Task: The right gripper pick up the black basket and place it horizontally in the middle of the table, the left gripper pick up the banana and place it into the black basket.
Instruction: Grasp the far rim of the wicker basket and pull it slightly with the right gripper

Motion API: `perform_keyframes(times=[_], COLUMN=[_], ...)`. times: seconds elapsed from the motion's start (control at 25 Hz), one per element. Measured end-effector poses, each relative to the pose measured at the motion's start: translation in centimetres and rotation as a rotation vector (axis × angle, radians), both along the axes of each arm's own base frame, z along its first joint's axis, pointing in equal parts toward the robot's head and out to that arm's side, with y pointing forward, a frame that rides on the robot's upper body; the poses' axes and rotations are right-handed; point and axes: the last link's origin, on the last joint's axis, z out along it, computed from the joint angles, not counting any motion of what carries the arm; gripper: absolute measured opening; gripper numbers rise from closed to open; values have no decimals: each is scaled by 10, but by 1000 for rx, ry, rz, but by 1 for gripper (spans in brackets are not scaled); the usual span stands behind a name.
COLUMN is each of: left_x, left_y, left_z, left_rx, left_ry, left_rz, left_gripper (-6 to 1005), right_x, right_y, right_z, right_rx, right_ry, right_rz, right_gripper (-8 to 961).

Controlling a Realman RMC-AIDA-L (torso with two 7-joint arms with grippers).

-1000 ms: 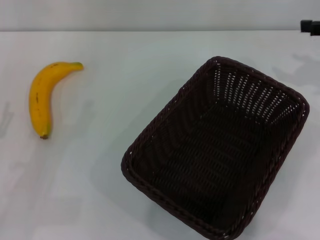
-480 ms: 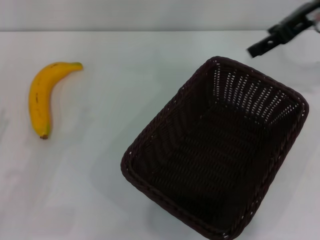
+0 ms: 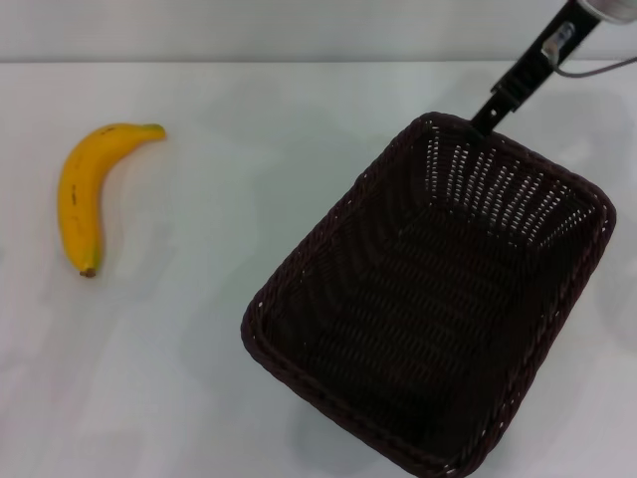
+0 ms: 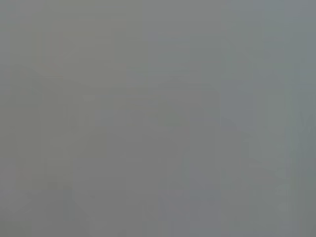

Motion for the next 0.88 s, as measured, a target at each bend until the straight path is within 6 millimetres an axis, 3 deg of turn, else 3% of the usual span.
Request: perform_keyframes(times=[0.36, 0.88], left_x=[-1, 4], left_y=[-9, -5], left_z=[3, 2], left_rx=[19, 23], left_ry=[11, 13], left_rz=[-6, -32], left_gripper=[888, 888], right_x=[16, 31], right_y=[-5, -10], right_z=[-11, -46], right_rx=[-49, -77], right_ry=[-109, -203], right_rz=[-49, -63], right_gripper=[840, 785])
